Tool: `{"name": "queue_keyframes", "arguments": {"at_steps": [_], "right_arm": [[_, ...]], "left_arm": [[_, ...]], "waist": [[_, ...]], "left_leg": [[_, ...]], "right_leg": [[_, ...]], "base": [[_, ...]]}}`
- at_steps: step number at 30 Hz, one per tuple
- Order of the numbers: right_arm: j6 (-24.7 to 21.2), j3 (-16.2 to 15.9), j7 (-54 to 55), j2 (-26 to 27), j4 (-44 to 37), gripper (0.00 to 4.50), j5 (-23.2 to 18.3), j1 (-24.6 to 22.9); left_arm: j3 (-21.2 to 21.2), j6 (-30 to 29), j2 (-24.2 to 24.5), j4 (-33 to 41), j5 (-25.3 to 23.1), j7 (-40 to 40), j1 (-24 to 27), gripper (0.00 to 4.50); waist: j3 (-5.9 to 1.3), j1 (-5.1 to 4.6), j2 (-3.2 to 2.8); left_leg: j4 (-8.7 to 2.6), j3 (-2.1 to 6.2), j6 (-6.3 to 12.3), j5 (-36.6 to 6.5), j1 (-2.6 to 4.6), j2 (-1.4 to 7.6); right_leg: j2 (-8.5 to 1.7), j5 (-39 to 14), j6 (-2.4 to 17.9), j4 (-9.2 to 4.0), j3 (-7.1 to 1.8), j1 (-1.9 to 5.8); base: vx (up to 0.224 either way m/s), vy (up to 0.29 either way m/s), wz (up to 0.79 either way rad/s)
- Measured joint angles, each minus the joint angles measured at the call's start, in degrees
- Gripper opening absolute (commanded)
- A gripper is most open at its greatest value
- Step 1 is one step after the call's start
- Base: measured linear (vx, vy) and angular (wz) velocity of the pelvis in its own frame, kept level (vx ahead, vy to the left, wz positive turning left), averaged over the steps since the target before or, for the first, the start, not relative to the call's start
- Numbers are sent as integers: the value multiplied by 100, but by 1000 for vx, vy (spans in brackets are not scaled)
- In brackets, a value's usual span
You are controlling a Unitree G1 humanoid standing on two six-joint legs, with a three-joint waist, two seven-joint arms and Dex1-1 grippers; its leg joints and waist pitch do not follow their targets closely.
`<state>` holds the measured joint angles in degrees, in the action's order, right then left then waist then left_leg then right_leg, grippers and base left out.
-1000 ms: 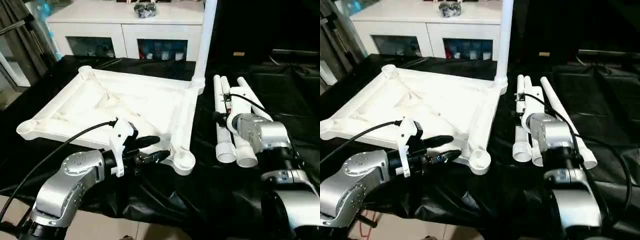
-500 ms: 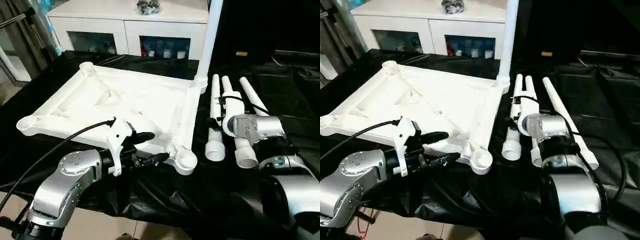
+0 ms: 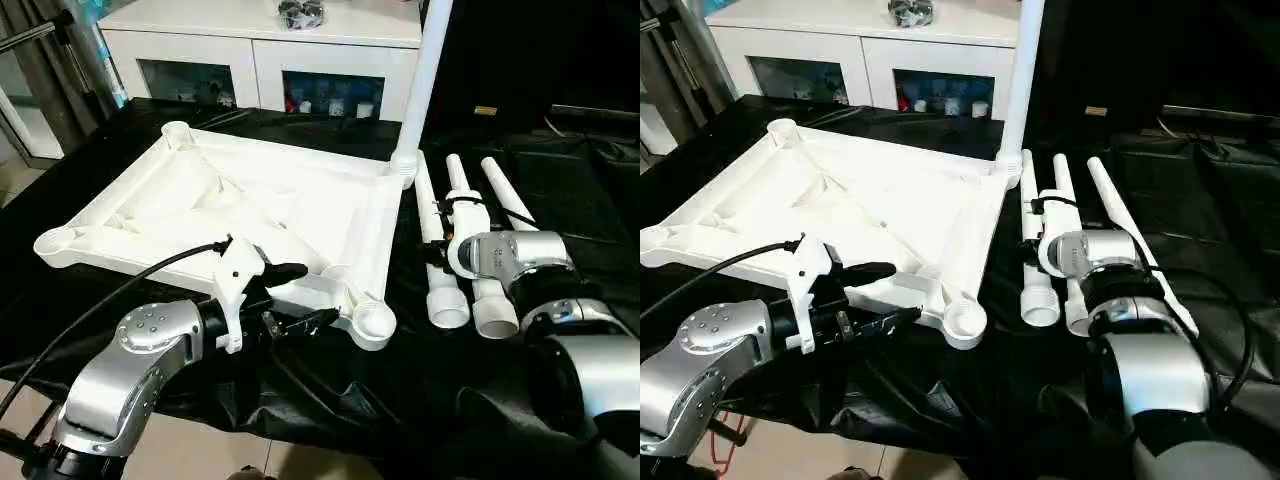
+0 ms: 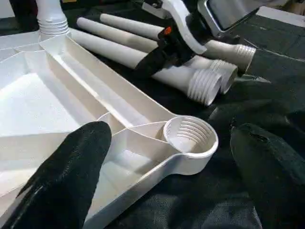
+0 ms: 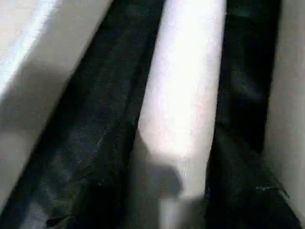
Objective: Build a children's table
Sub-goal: Pick table leg
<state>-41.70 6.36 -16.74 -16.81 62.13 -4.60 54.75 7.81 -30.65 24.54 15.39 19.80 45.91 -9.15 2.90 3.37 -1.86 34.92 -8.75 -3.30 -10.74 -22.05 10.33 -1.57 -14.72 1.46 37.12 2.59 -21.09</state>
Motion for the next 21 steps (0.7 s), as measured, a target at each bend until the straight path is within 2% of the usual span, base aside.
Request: {"name": "queue_keyframes", "arguments": {"at_steps": [5,15,18,21], "right_arm": [[11,84,7,-14,140,191,-14,64],[-9,639,202,29,171,179,-434,71],[-188,861,267,18,-128,179,-604,59],[-357,1031,278,17,-816,179,-835,-83]], "left_arm": [[12,-1,25,4,12,68,-2,449],[-4,0,100,-1,90,179,-49,449],[-5,-37,112,-5,246,296,-200,449],[-76,-112,22,-2,471,338,-453,449]], "waist": [[-3,-72,8],[-2,-53,7],[6,-16,20],[6,45,24]], "left_leg": [[-1,-6,-3,-1,4,9],[-1,-11,-8,-4,0,14],[-2,-18,1,4,-12,18],[-1,-39,4,6,-16,29]], "right_leg": [[5,1,1,2,-1,0],[7,1,3,2,-1,-7],[8,1,3,9,-2,-25],[8,2,2,12,-7,-33]], "base": [[0,0,0],[0,0,0],[0,0,0],[0,0,0]]}}
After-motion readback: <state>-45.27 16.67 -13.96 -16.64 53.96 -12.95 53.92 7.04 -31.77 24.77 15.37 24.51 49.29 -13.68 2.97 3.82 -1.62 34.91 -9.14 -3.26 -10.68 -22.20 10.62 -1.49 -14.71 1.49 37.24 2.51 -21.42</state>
